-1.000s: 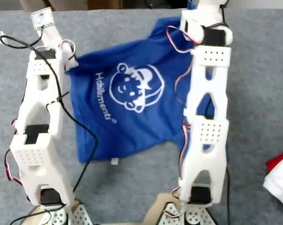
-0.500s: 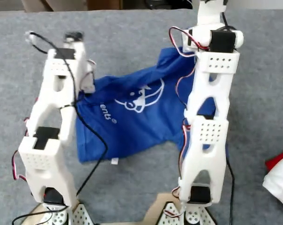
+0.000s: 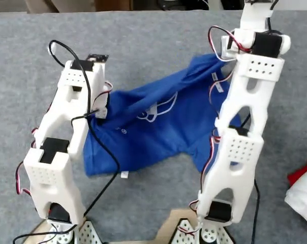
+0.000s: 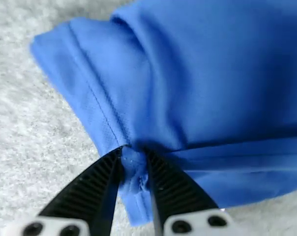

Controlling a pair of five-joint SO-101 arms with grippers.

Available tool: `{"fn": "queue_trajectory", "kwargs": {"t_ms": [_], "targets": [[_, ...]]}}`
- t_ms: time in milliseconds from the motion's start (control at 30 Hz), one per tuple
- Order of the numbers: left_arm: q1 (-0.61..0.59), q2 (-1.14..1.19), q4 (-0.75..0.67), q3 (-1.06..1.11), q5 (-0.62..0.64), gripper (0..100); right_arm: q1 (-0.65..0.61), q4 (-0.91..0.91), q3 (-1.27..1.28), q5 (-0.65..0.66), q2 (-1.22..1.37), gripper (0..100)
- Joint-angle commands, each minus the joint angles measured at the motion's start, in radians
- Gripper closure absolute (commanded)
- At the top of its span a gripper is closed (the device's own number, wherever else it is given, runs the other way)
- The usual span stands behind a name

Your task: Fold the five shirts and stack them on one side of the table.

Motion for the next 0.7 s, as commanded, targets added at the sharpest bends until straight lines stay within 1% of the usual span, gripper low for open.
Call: {"fn": "queue_trajectory", "kwargs": {"t_ms": [0, 200, 300, 400, 500, 667], "targets": [[0.014, -0.070, 0.029, 0.034, -0.043, 98, 0.022, 0.015, 0.234, 0.026, -0.186, 99.4], [0.014, -0.177, 0.035, 0.178, -0.112, 98, 0.056, 0.006, 0.618, 0.057, -0.371, 99.4], [0.015, -0.262, -0.012, 0.295, -0.137, 98, 0.088, -0.028, 0.756, 0.058, -0.443, 99.4], [0.031, -0.357, -0.063, 0.422, -0.137, 98, 0.111, -0.040, 0.865, 0.063, -0.510, 99.4], [0.048, -0.449, -0.110, 0.546, -0.150, 98, 0.136, -0.043, 0.951, 0.098, -0.568, 99.4], [0.086, -0.553, -0.186, 0.712, -0.147, 98, 0.202, -0.106, 1.081, 0.104, -0.648, 99.4]]}}
